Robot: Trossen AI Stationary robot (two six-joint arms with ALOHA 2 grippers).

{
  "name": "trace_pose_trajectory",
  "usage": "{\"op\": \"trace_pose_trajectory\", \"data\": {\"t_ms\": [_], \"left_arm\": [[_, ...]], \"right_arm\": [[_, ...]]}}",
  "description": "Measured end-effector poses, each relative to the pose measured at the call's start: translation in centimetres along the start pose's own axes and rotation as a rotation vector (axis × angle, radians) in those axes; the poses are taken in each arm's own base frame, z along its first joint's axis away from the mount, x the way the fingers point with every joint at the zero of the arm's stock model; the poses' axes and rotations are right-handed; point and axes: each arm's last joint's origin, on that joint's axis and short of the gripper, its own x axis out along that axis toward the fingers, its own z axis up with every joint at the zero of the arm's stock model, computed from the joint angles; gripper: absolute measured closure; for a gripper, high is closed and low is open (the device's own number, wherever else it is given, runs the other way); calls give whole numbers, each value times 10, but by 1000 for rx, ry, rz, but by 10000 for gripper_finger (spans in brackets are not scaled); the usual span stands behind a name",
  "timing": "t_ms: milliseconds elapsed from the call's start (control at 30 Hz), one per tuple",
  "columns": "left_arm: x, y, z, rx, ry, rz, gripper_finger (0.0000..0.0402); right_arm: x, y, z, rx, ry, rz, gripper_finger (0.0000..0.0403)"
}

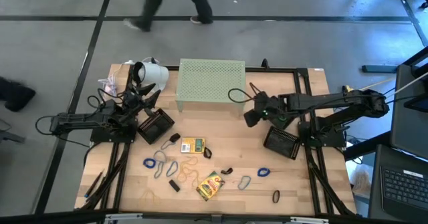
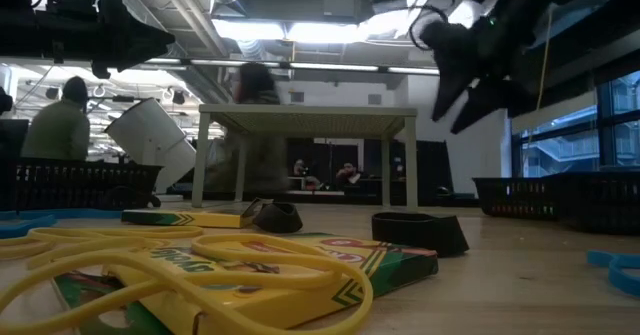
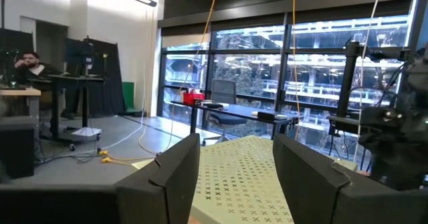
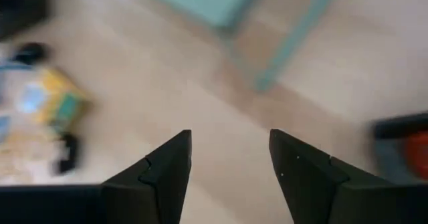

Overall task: Pick & Place Office Desk Supplies
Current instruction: Put the blue spring keychain into the top black bin

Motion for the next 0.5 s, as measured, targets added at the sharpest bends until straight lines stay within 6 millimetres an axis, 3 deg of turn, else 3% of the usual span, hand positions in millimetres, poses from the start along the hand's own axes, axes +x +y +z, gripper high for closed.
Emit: {"op": "trace_pose_trajectory", "data": {"t_ms": [200,500], "left_arm": [[0,0,0,0,0,0,216],[0,0,0,0,0,0,216]], "right_arm": [[-7,25,-19,-74,16,154,200],[-2,57,-73,-300,128,265,200]]}}
